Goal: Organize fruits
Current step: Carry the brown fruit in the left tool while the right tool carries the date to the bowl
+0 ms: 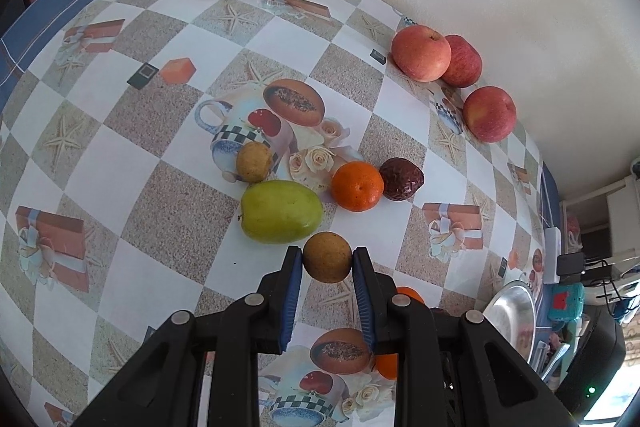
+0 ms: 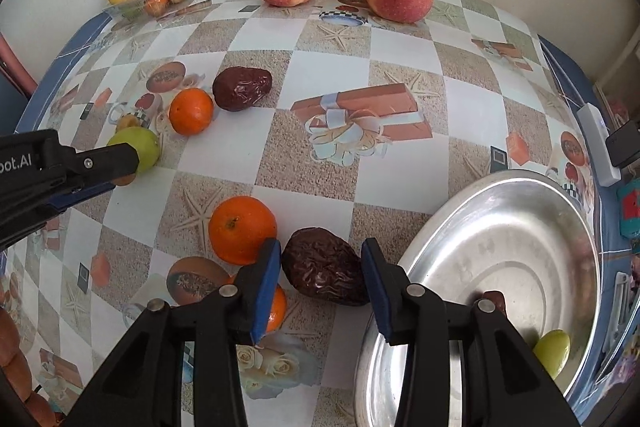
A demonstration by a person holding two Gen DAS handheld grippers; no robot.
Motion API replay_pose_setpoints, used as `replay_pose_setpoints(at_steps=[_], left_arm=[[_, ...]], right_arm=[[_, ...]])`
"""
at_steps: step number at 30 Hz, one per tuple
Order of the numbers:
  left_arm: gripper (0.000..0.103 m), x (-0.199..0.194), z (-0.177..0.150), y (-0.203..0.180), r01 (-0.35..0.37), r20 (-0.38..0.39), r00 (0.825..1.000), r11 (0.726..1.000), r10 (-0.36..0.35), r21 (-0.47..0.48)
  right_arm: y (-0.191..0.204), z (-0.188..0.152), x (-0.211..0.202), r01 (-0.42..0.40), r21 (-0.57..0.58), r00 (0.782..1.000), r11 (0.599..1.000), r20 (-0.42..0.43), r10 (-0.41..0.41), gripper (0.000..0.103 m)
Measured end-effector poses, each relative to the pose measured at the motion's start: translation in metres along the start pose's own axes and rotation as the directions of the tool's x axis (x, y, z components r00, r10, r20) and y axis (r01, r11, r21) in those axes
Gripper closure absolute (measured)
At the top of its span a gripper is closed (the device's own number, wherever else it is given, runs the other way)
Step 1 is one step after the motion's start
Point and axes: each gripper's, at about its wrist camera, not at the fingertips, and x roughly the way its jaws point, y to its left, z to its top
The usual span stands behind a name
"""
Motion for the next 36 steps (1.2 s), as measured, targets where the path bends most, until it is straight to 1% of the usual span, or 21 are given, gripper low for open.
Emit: replay_pose_setpoints(at_steps=[2, 3, 5, 6, 10, 13, 15, 20, 28, 32, 36], left_arm=[[0.076, 0.0, 0.0, 0.002, 0.001, -0.003, 1.0, 1.0, -0.001, -0.005], [0.076, 0.0, 0.001, 0.002, 0.001, -0.003, 1.0, 1.0, -0.001, -0.008], [0.076, -0.001, 0.001, 0.003, -0.001, 0.003, 1.0, 1.0, 0.001, -0.011], [0.075, -0.002, 0.001, 0.004, -0.003, 0.006, 1.0, 1.0, 0.003, -0.011], [0.075, -0.004, 0.002, 0.003, -0.003, 0.015, 1.0, 1.0, 0.003, -0.011], [0.076, -0.007, 0.002, 0.002, -0.002, 0.025, 1.0, 1.0, 0.003, -0.005], [0.075, -0.008, 0.002, 0.001, -0.003, 0.028, 1.0, 1.0, 0.003, -0.002], [0.076, -0.009, 0.002, -0.001, -0.002, 0.034, 0.999, 1.0, 0.002, 0.005], [0.076, -0.02, -0.001, -0.017, 0.02, 0.06, 0.998, 0.998, -0.024, 0.056], [0.075, -0.024, -0.009, -0.039, 0.042, 0.064, 0.997, 0.992, -0.05, 0.121], [0.076, -0.024, -0.023, -0.068, 0.071, 0.043, 0.996, 0.975, -0.082, 0.21]], right_arm=[[0.0, -0.001, -0.001, -0.004, 0.004, 1.0, 1.0, 0.006, 0.004, 0.061], [-0.001, 0.0, -0.001, -0.01, 0.01, 1.0, 1.0, 0.009, 0.01, 0.064], [-0.004, 0.001, -0.004, -0.025, 0.03, 0.999, 0.999, 0.026, 0.025, 0.066], [-0.005, 0.002, -0.005, -0.042, 0.042, 0.999, 0.998, 0.032, 0.041, 0.069], [-0.009, 0.004, -0.014, -0.108, 0.082, 0.992, 0.991, 0.068, 0.102, 0.07], [-0.012, 0.006, -0.025, -0.159, 0.102, 0.984, 0.982, 0.103, 0.148, 0.073], [-0.014, 0.007, -0.032, -0.184, 0.112, 0.977, 0.976, 0.127, 0.17, 0.073], [-0.015, 0.008, -0.041, -0.207, 0.12, 0.97, 0.971, 0.153, 0.188, 0.073], [-0.026, 0.008, -0.06, -0.241, 0.144, 0.955, 0.96, 0.209, 0.209, 0.073], [-0.044, 0.004, -0.07, -0.25, 0.198, 0.95, 0.948, 0.241, 0.2, 0.073], [-0.069, -0.001, -0.081, -0.21, 0.256, 0.954, 0.944, 0.263, 0.141, 0.073]])
